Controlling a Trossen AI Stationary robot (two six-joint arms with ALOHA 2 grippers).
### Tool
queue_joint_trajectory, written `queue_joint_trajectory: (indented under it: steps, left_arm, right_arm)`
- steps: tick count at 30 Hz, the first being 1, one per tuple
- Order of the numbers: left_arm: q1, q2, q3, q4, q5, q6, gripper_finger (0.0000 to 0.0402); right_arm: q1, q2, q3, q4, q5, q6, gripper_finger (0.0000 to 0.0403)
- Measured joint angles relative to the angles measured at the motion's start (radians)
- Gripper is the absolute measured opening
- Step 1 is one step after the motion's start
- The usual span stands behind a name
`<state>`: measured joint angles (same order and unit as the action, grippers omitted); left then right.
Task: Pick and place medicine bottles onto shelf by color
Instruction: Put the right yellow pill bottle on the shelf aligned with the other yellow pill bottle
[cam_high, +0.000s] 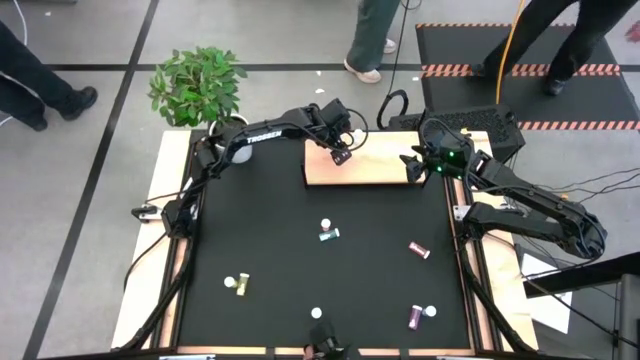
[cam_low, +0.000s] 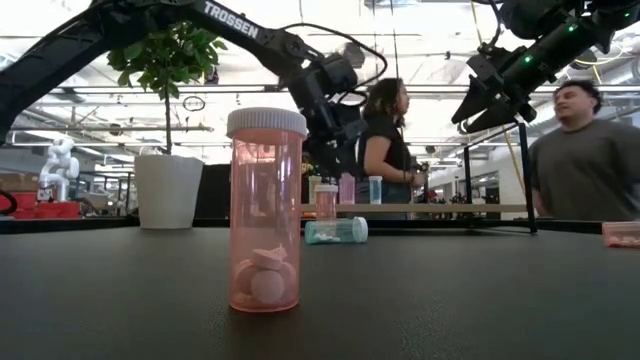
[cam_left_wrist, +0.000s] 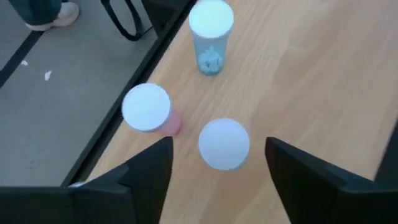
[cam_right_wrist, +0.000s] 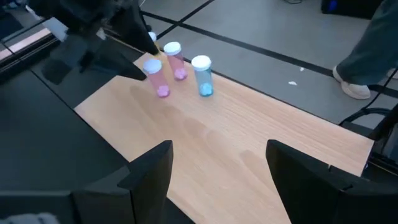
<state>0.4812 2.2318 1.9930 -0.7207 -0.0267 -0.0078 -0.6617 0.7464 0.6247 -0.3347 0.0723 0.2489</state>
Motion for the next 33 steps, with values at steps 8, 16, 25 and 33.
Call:
queue_joint_trajectory:
  steps: [8, 16, 25, 33]
  left_arm:
    - [-0.037, -0.103, 0.013, -0.106, 0.004, -0.026, 0.0311]
    - [-0.150, -0.225, 0.015, -0.155, 0.032, -0.203, 0.0313]
    - [-0.312, -0.241, 0.015, -0.326, -0.033, -0.319, 0.0272]
    - [-0.385, -0.301, -0.007, -0.386, -0.082, -0.306, 0.0237]
  right_arm:
    - [0.003, 0.000, 0.000, 0.011, -0.258, -0.002, 0.0255]
    - [0.113, 0.000, 0.001, -0.053, -0.484, 0.100, 0.0242]
    - [0.399, 0.000, 0.001, -0.122, -0.267, 0.101, 0.0213]
    - [0.578, 0.002, -0.030, 0.024, -0.172, 0.094, 0.0212]
